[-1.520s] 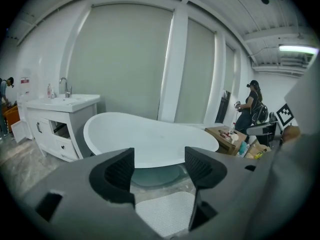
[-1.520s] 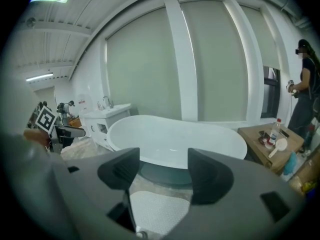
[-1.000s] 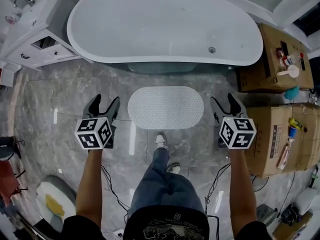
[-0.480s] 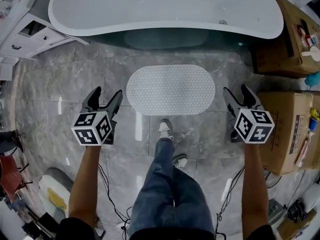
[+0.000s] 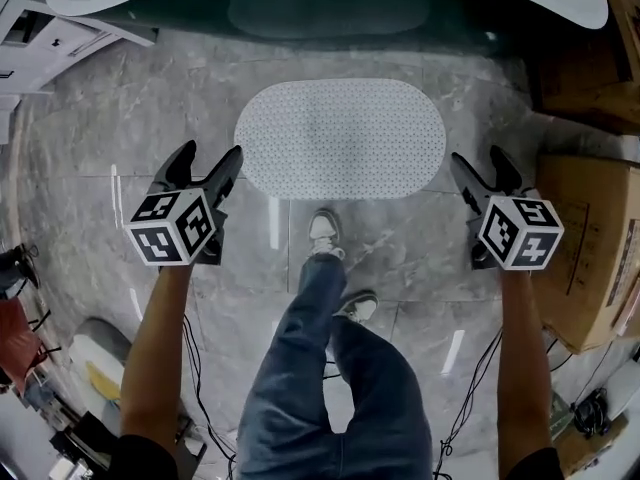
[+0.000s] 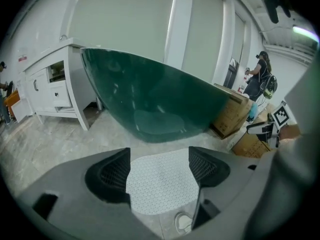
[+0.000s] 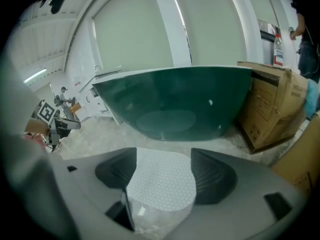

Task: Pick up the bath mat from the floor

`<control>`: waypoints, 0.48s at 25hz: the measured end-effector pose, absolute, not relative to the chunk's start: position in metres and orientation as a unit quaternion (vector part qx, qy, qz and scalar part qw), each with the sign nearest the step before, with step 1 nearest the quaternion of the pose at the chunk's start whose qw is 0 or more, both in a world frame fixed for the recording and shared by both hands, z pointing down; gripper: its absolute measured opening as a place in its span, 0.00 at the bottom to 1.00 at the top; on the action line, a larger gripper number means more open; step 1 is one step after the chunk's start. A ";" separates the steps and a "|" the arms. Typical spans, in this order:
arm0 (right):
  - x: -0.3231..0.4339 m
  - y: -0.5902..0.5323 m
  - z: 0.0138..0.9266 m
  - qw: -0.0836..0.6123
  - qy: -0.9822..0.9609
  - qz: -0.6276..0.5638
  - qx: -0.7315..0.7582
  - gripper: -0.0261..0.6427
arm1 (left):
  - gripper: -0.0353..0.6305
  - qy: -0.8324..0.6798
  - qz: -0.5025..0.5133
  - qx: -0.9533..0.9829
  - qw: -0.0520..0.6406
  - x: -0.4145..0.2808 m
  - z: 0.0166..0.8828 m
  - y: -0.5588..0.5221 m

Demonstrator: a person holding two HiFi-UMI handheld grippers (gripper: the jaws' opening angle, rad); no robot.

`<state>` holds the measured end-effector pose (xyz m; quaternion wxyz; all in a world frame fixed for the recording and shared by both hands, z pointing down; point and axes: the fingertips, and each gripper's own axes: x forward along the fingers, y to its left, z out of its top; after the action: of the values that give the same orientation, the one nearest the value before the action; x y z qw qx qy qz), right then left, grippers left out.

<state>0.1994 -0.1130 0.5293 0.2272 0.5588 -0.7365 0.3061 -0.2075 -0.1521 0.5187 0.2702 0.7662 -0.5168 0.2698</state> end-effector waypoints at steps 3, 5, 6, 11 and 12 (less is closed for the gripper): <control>0.203 -0.112 0.553 0.229 -0.735 0.308 0.560 0.55 | 0.62 -0.524 0.271 0.760 0.272 -0.211 0.545 -0.149; 0.206 -0.114 0.567 0.231 -0.735 0.306 0.559 0.56 | 0.63 -0.529 0.273 0.756 0.274 -0.216 0.561 -0.150; 0.207 -0.116 0.574 0.234 -0.736 0.305 0.557 0.57 | 0.63 -0.531 0.273 0.753 0.276 -0.219 0.569 -0.151; 0.213 -0.128 0.613 0.244 -0.738 0.298 0.554 0.59 | 0.65 -0.536 0.273 0.748 0.282 -0.228 0.611 -0.161; 0.213 -0.131 0.622 0.244 -0.739 0.297 0.554 0.60 | 0.66 -0.534 0.273 0.749 0.281 -0.229 0.620 -0.164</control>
<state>0.2129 -0.1305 0.6223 0.2439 0.5538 -0.7387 0.2969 -0.2292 -0.1638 0.6203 0.2807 0.7489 -0.5345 0.2734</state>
